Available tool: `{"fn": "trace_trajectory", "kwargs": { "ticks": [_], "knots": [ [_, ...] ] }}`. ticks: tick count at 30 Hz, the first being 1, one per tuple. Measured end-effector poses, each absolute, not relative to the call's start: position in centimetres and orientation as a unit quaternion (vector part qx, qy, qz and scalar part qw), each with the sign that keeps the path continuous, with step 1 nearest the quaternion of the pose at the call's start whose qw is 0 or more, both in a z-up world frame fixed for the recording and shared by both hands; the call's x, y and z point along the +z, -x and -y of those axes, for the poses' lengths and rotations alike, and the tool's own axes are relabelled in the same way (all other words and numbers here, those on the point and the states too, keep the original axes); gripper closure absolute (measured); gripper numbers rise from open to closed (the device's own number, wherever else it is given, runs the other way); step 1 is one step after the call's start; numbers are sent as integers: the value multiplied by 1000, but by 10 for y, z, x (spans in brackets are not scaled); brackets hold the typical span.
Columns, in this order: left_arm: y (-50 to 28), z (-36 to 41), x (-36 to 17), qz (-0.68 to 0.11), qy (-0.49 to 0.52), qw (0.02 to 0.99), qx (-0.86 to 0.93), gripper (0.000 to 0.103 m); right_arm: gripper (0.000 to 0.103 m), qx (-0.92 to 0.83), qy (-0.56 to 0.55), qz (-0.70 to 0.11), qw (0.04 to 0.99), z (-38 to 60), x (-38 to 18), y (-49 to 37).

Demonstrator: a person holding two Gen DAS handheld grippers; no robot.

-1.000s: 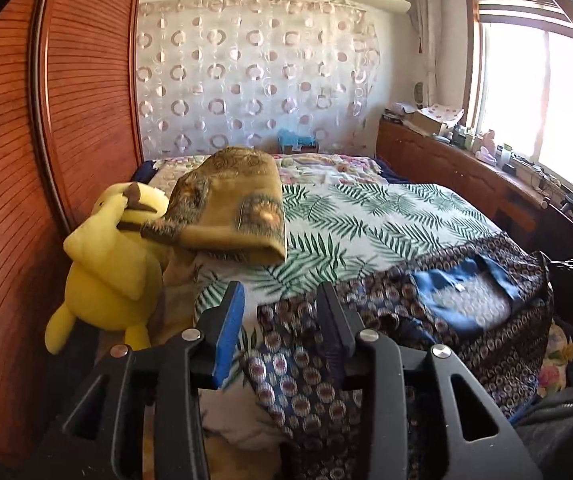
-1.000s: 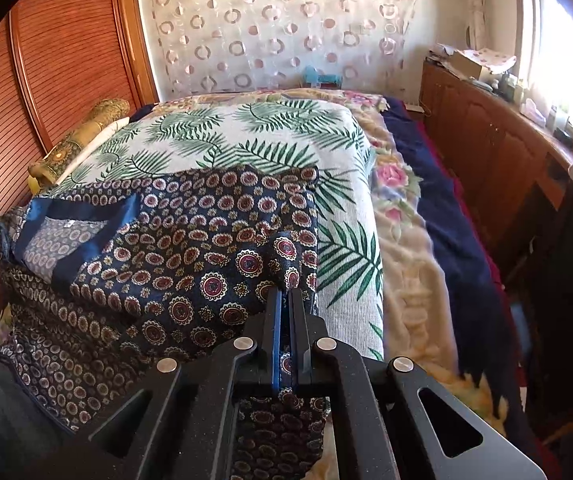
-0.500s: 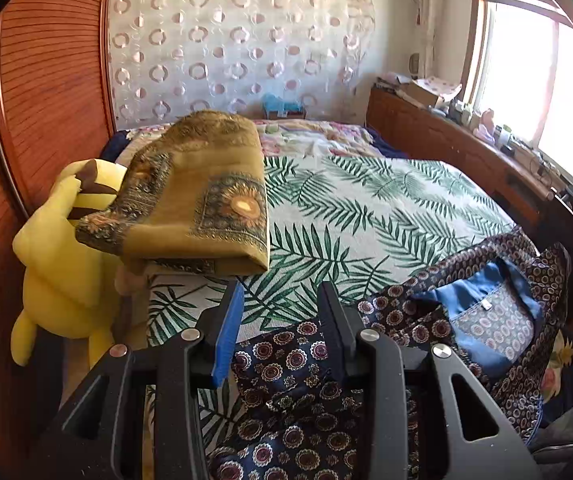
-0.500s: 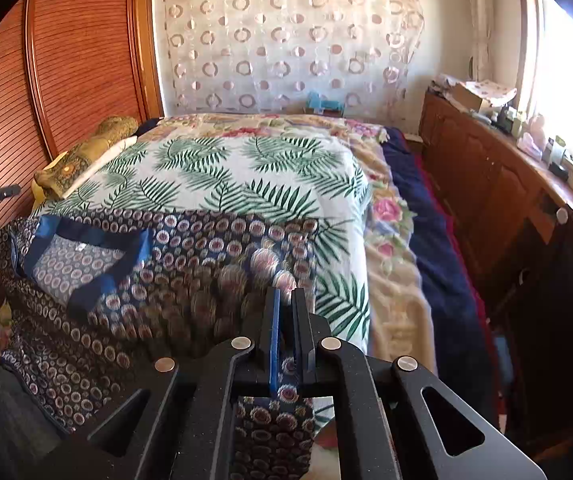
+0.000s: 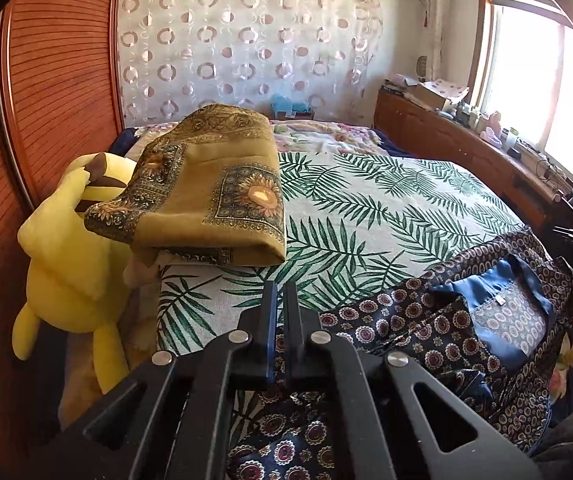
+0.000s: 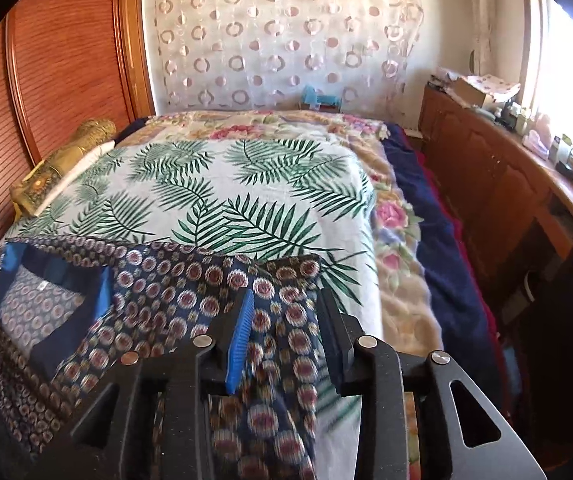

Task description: Fold small clothes

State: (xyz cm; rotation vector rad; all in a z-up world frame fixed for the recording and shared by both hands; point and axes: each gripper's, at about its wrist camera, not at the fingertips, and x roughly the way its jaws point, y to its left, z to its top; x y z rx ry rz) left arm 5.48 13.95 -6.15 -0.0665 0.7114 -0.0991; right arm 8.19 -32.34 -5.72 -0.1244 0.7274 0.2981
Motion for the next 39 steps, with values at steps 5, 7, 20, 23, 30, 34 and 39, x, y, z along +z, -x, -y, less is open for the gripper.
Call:
{"fn": "trace_trajectory", "kwargs": {
  "ticks": [5, 7, 20, 23, 30, 34, 39],
  "knots": [
    [-60, -139, -66, -366, 21, 929, -50, 74, 69, 145, 78, -371, 914, 309, -66, -110],
    [-60, -141, -69, -366, 24, 929, -48, 22, 69, 144, 85, -373, 913, 308, -66, -118],
    [-80, -152, -114, -451, 14, 892, -18, 13, 53, 129, 106, -392, 905, 312, -77, -142],
    [-80, -156, -120, -456, 30, 889, -22, 13, 48, 127, 97, -402, 902, 316, -82, -150],
    [-76, -155, -121, -446, 39, 894, -40, 24, 34, 121, 89, -417, 896, 321, -96, -160],
    [-78, -149, -118, -444, 37, 892, -77, 62, 28, 117, 66, -426, 894, 329, -100, -167],
    [-84, -144, -117, -455, 33, 885, -99, 90, 28, 133, 66, -433, 889, 328, -100, -172]
  ]
}}
